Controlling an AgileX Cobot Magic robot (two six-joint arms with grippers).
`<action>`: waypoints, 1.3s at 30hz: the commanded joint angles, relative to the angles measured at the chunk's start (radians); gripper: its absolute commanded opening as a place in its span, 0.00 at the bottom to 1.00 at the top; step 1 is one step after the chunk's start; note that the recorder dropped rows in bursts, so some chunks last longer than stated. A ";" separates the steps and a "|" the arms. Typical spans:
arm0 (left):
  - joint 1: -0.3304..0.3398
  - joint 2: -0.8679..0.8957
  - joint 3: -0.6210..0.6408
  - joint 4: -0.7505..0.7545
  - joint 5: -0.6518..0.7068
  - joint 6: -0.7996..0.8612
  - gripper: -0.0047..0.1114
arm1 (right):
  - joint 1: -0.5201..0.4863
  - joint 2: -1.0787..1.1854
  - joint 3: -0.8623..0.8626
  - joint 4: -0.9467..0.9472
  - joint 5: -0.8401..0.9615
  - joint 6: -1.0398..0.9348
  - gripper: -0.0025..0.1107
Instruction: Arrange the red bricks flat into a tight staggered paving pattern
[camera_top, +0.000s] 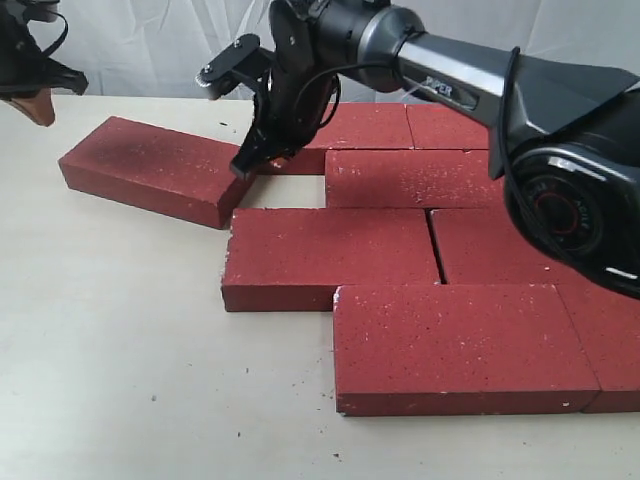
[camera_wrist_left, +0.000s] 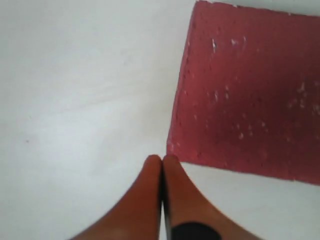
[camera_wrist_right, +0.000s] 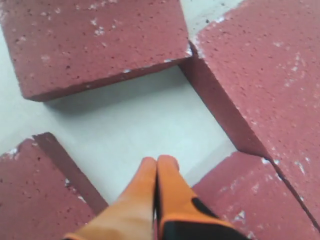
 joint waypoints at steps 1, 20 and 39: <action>0.000 -0.112 0.190 -0.038 0.004 0.032 0.04 | -0.032 -0.020 -0.002 -0.008 0.039 -0.009 0.01; 0.008 -0.050 0.432 -0.094 -0.677 -0.006 0.04 | -0.042 0.076 -0.002 0.068 -0.096 -0.035 0.01; 0.006 -0.046 0.432 -0.133 -0.548 0.007 0.04 | -0.038 0.136 -0.002 0.389 -0.287 -0.147 0.01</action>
